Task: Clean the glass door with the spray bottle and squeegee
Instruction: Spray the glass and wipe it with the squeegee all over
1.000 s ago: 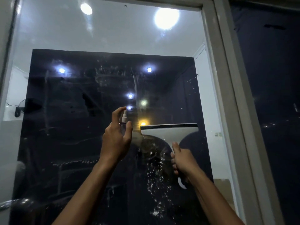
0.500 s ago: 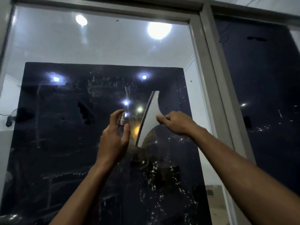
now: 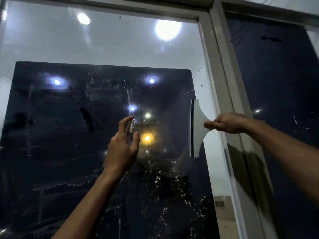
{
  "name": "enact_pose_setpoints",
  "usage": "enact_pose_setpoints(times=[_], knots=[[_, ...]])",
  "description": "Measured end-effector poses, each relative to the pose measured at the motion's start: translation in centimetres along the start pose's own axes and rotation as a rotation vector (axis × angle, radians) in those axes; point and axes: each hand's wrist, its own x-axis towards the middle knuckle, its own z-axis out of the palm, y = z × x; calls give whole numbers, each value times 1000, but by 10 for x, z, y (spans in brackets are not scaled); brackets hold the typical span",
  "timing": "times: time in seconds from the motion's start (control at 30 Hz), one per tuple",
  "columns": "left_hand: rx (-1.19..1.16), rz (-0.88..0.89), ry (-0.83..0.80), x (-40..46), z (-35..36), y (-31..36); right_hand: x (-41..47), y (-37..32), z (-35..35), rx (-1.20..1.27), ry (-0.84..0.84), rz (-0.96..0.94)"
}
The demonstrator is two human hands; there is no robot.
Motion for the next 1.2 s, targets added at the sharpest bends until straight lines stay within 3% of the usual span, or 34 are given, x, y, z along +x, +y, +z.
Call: enact_pose_setpoints(times=[0.27,0.4,0.53,0.77,1.2], knots=[[-29,48,23,40,20,33,20,-57,-7,617,210,-44],[-31,56,19,57,28,47,35,-92,-22,1034,178,-16],[-34,84,16,60,33,51,54,-108,-31,1252,154,63],[-60,102,16,54,42,48,60,-106,9,1385,105,213],[-93,13,3,10,58,36,-49,-70,141,1383,18,346]])
